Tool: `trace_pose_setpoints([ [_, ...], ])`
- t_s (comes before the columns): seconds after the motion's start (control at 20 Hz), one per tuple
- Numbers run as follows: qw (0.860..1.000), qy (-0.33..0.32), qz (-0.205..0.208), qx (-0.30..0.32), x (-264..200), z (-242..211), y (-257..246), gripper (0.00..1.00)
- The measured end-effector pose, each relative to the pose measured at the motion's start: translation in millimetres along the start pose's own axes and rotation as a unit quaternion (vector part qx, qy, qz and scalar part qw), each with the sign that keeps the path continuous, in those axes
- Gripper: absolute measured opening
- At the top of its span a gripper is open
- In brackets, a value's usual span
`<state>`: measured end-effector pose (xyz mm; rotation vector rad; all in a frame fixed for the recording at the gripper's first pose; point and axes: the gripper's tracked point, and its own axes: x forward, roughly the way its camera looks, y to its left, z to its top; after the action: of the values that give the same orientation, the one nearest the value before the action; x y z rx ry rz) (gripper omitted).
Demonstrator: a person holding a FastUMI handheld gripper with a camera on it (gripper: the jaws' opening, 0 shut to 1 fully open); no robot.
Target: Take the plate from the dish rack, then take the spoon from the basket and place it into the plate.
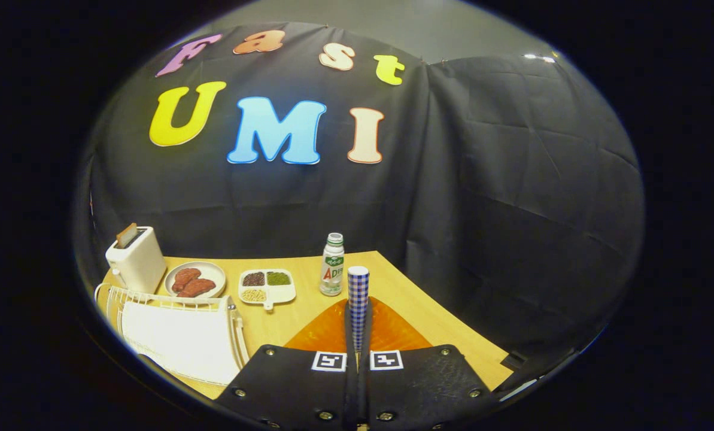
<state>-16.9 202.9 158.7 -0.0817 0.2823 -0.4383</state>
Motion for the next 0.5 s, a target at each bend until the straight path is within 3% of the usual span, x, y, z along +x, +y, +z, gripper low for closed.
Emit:
trace_pose_setpoints([
  [0.5, 0.992, 0.037, 0.112, -0.047, -80.4, -73.8, 92.4, 0.0],
])
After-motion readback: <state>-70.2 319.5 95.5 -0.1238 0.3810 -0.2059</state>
